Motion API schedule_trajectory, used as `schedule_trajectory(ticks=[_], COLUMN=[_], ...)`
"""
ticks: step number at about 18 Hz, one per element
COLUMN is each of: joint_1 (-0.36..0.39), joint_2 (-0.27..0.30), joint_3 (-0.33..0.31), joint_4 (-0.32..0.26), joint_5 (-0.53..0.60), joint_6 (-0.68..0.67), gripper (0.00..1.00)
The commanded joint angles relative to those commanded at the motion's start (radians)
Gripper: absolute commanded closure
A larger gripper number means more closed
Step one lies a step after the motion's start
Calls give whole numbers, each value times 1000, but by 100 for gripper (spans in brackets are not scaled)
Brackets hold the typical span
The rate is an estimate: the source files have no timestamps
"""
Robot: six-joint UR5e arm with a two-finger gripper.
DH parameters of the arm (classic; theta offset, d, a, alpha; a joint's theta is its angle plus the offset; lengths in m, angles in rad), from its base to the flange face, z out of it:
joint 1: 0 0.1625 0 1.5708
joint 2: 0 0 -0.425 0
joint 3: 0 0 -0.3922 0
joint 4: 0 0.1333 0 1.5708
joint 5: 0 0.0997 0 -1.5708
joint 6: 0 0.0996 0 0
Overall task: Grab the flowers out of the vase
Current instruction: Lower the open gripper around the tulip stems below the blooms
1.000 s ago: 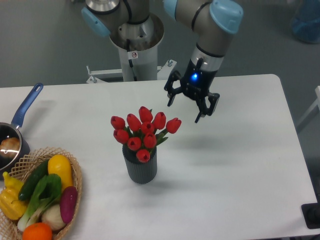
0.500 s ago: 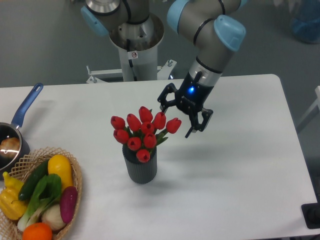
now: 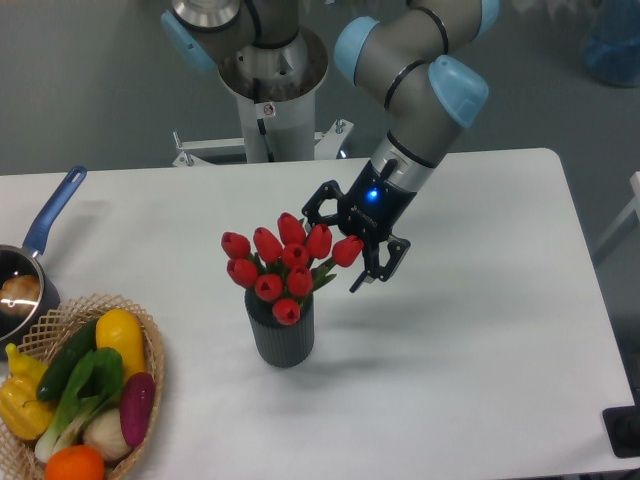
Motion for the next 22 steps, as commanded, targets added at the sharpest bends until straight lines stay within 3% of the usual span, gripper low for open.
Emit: schedule_trajectory(ticks=[22], joint_1=[-21], joint_2=[3], joint_3=[-9], joint_4=[0], joint_5=[-180], joint_6=[-2], gripper=[0])
